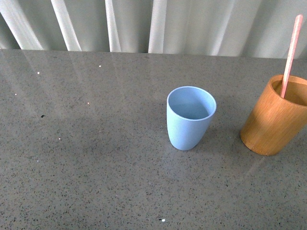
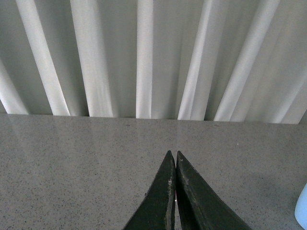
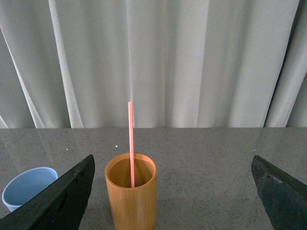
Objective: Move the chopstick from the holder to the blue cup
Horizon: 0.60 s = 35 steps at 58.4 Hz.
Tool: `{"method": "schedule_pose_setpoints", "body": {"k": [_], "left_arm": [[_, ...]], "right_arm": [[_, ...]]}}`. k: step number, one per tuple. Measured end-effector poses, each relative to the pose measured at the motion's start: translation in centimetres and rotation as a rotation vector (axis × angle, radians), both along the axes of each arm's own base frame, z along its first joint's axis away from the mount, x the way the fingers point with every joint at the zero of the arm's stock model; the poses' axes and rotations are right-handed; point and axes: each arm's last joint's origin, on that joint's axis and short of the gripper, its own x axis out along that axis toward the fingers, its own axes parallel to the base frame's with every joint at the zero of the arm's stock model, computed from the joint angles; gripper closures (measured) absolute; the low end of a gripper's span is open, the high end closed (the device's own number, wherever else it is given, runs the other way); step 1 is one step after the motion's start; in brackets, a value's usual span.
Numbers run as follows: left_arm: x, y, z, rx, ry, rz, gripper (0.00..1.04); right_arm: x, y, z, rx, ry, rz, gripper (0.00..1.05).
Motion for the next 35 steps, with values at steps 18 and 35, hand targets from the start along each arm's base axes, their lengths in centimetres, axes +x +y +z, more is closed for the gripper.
{"method": "schedule_pose_setpoints", "body": {"k": [18, 35], "left_arm": [[-0.9, 0.0, 0.1, 0.000, -0.006, 0.000, 1.01], [-1.5, 0.0, 0.0, 0.000, -0.003, 0.000, 1.01]], "right_arm": [[0.0, 0.0, 0.0, 0.000, 0.000, 0.000, 0.10], [0.0, 0.0, 0.0, 0.000, 0.000, 0.000, 0.10]]}}
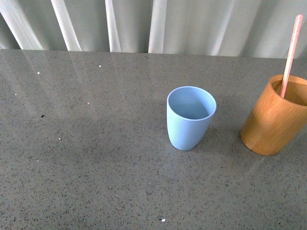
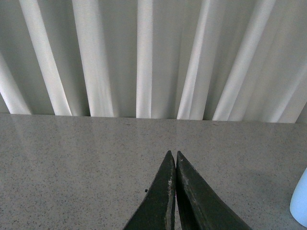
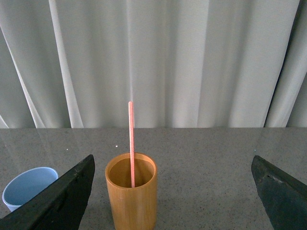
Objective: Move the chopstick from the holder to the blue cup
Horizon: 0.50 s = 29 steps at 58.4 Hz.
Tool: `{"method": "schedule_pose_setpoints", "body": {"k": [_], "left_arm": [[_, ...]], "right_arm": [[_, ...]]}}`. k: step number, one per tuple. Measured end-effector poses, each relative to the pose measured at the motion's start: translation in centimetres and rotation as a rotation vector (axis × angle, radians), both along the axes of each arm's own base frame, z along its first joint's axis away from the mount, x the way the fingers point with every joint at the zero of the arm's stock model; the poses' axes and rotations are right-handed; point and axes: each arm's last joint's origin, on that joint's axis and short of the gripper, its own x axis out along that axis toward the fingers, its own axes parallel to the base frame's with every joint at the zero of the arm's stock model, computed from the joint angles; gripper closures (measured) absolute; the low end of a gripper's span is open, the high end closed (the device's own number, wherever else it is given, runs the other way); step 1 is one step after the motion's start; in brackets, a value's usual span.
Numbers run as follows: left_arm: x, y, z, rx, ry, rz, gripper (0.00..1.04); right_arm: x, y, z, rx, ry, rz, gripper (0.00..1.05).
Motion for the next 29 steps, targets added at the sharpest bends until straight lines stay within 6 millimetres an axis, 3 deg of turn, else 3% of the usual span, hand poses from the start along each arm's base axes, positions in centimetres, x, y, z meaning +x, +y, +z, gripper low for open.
{"method": "schedule_pose_setpoints", "body": {"k": [21, 29], "left_arm": [[-1.2, 0.0, -0.3, 0.000, 0.006, 0.000, 1.01], [-1.2, 0.0, -0.3, 0.000, 0.005, 0.000, 0.81]], "right_arm": [[0.0, 0.0, 0.0, 0.000, 0.000, 0.000, 0.10], [0.0, 0.0, 0.0, 0.000, 0.000, 0.000, 0.10]]}}
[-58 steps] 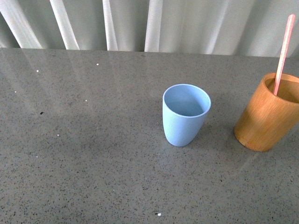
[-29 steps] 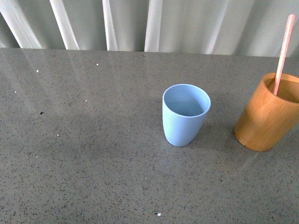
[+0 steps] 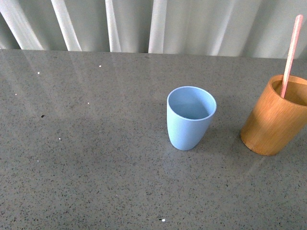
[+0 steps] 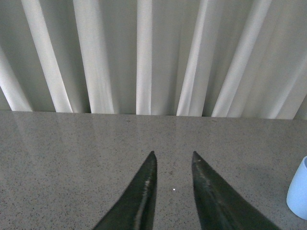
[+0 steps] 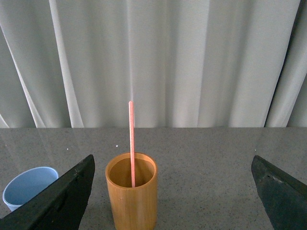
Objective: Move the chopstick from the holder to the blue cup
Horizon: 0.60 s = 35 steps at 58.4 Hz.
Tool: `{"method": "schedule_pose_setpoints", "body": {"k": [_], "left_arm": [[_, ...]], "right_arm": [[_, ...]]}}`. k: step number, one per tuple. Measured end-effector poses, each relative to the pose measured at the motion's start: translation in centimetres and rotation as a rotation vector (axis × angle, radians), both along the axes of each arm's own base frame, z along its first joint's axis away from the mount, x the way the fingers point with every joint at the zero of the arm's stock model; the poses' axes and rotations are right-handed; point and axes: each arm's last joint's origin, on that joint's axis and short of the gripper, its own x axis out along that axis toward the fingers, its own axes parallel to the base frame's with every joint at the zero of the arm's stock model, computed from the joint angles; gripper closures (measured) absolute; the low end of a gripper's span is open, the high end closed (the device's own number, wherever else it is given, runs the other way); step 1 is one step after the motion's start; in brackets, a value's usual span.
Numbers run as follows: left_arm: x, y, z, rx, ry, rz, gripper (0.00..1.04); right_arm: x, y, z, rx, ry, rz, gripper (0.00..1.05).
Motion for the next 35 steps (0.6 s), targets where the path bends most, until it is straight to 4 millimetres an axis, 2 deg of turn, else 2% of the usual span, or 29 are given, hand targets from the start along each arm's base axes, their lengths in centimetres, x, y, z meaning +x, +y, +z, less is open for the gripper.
{"method": "schedule_pose_setpoints", "body": {"k": [10, 20, 35], "left_arm": [[0.00, 0.00, 0.00, 0.000, 0.000, 0.000, 0.39], [0.00, 0.00, 0.00, 0.000, 0.000, 0.000, 0.07], [0.00, 0.00, 0.00, 0.000, 0.000, 0.000, 0.07]], "right_arm": [[0.00, 0.00, 0.00, 0.000, 0.000, 0.000, 0.10], [0.00, 0.00, 0.00, 0.000, 0.000, 0.000, 0.10], [0.00, 0.00, 0.00, 0.000, 0.000, 0.000, 0.10]]}}
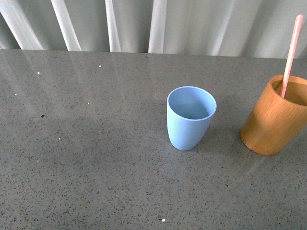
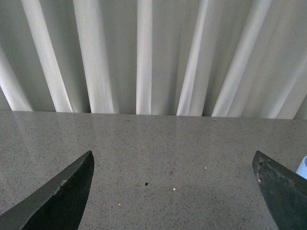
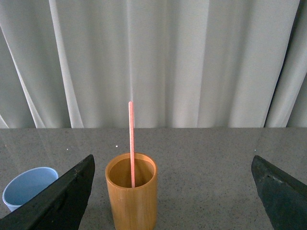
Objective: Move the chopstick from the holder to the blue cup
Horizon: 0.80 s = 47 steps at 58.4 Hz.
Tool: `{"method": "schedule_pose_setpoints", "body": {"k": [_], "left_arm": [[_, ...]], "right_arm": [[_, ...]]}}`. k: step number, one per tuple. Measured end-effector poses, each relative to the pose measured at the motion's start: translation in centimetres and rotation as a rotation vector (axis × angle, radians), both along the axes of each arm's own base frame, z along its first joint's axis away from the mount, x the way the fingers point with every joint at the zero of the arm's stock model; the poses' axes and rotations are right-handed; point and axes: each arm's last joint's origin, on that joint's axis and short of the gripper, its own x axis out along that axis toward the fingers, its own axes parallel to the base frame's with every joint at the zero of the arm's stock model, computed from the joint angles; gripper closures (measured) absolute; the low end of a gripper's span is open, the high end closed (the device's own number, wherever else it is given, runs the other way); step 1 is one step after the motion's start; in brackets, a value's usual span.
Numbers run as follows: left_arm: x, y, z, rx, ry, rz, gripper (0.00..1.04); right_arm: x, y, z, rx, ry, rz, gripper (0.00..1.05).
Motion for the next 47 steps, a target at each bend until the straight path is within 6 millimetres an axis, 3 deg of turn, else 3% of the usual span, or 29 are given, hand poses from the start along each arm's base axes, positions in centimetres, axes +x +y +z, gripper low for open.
{"method": "schedule_pose_setpoints", "body": {"k": [29, 38, 47], "left_arm": [[0.0, 0.0, 0.0, 0.000, 0.000, 0.000, 0.07], [0.0, 0.0, 0.0, 0.000, 0.000, 0.000, 0.07], [0.0, 0.0, 0.0, 0.000, 0.000, 0.000, 0.07]], "right_arm": [[0.0, 0.0, 0.0, 0.000, 0.000, 0.000, 0.10], [0.8, 0.3, -0.6, 0.162, 0.363, -0.153, 0.10], [3.3, 0.3, -0.4, 0.197, 0.406, -0.109, 0.10]]}}
